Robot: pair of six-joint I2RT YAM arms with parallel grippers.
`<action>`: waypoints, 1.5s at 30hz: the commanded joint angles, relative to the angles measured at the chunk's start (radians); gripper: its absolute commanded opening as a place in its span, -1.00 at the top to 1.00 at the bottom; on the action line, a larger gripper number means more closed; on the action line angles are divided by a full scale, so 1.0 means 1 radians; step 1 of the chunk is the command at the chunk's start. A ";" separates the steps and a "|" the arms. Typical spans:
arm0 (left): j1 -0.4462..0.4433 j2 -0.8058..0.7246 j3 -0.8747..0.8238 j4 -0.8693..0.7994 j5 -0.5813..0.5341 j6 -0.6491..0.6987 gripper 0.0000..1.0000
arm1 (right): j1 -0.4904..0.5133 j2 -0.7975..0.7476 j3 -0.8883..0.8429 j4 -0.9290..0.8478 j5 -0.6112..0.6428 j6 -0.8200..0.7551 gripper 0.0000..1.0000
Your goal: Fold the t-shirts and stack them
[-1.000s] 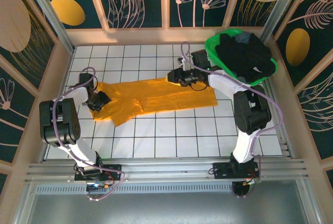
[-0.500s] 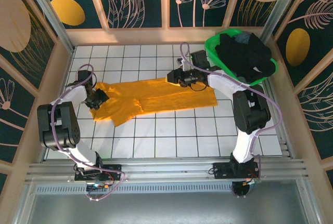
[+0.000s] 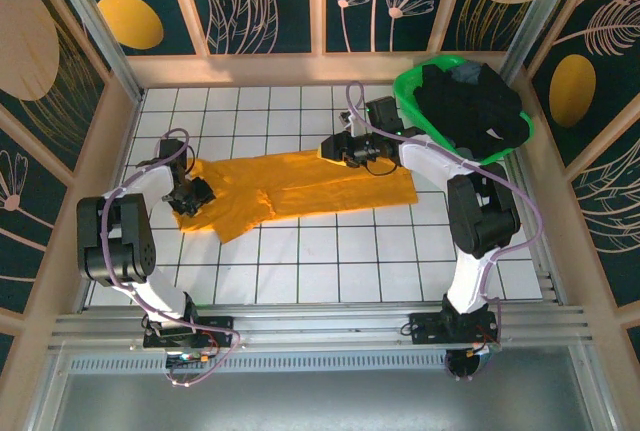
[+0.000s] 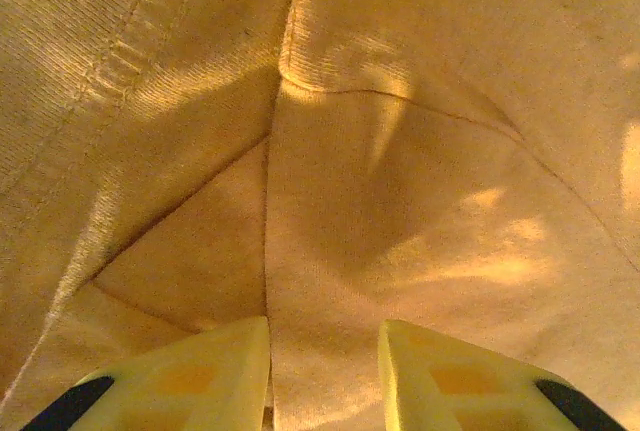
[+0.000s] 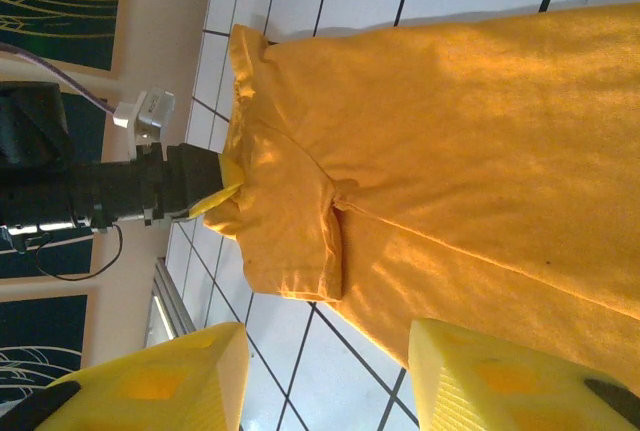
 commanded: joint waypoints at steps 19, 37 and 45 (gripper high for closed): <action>-0.030 0.030 -0.016 -0.010 -0.018 -0.023 0.40 | 0.009 0.004 0.024 -0.022 0.011 -0.014 0.06; -0.034 -0.009 0.047 -0.039 -0.060 -0.020 1.00 | 0.009 0.010 0.024 -0.018 0.016 -0.012 0.06; -0.034 -0.025 0.152 -0.096 -0.119 -0.014 1.00 | 0.006 0.006 0.036 -0.021 0.021 -0.014 0.07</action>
